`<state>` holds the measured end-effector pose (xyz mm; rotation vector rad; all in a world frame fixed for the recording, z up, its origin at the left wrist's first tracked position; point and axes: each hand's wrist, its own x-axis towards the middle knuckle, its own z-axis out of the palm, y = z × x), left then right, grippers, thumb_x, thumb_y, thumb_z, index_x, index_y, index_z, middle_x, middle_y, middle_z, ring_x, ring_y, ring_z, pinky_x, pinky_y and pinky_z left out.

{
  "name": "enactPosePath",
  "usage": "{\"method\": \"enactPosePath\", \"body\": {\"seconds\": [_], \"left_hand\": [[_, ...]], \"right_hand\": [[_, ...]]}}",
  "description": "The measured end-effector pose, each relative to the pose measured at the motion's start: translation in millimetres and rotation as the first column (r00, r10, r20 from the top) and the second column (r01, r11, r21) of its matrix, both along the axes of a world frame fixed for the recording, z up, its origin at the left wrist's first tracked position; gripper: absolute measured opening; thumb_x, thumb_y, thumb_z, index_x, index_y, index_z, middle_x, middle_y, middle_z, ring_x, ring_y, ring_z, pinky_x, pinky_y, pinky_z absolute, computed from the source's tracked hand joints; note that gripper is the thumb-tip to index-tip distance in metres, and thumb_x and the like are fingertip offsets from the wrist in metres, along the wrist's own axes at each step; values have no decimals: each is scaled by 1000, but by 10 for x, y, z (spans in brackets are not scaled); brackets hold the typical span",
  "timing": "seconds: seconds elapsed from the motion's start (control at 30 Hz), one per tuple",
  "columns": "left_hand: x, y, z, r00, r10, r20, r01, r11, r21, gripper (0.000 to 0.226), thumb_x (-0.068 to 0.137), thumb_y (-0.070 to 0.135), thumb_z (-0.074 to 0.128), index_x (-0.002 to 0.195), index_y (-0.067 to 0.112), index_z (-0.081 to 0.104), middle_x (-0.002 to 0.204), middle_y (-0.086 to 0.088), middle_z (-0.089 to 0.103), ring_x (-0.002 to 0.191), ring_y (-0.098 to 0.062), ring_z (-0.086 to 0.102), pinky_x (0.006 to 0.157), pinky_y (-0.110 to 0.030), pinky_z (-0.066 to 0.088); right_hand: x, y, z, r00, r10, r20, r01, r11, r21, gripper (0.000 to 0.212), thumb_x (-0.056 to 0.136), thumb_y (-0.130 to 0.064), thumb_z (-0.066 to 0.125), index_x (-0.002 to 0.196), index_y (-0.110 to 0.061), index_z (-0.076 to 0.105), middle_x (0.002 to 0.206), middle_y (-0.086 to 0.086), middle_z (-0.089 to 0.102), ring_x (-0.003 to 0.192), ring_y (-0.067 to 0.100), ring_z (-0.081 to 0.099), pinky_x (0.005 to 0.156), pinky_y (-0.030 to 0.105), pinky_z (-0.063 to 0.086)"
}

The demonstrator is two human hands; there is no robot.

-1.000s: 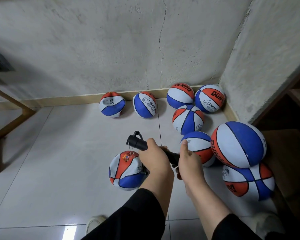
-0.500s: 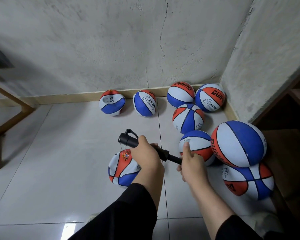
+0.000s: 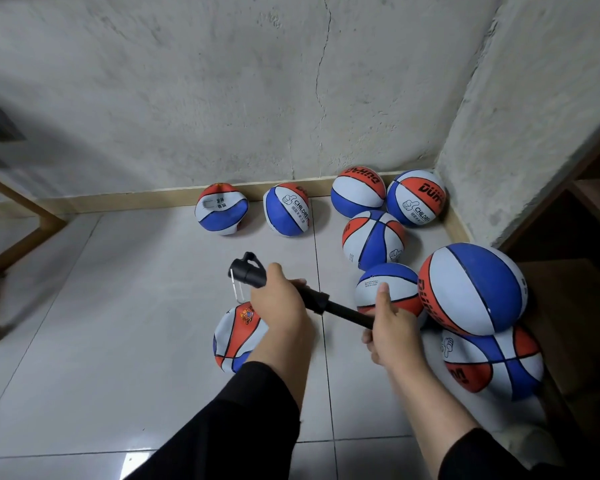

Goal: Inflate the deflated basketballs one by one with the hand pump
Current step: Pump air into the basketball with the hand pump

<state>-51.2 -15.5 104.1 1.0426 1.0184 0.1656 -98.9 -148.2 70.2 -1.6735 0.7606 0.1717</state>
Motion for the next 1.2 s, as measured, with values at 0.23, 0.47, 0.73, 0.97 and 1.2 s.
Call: {"method": "enactPosePath", "body": {"seconds": [0.23,0.47,0.73,0.97,1.2], "left_hand": [[-108,-143,-48,999,34,-22,-35,999,-35,25,95,27,53,110,7,58,64,-10,67,64,-28,62,73,-47,61],[-200,-342,-20,999,28,-24,-29,999,-33,16,92,24,53,98,10,56,62,-10,66,59,-24,60,65,-37,54],[-71,-164,2,1000,12,23,-11,999,-41,20,95,26,55,100,7,58,58,-8,66,64,-27,61,70,-39,54],[-86,-125,-9,999,47,5,-47,998,-45,12,96,25,52,93,13,53,61,-9,65,65,-27,59,70,-40,54],[-219,-325,-1,1000,28,0,-28,1000,-12,18,94,25,54,105,11,57,66,-12,65,64,-24,61,71,-40,56]], "right_hand": [[-36,-33,-92,997,77,-5,-78,995,-64,71,103,-62,33,86,0,64,48,8,60,54,26,52,58,35,40],[45,257,-1,985,165,47,-156,977,-148,73,102,-64,29,68,-7,60,70,19,68,66,34,63,64,43,51],[-32,8,38,999,34,-9,-34,999,-8,70,103,-64,35,82,-2,59,54,11,58,39,20,44,42,24,34],[-82,-136,-18,997,77,-10,-77,994,-71,71,104,-62,31,87,-2,65,49,9,59,47,23,48,49,30,38],[-32,230,45,985,165,44,-157,978,-139,69,104,-60,32,73,-6,61,69,18,69,67,33,66,65,43,54]]}}
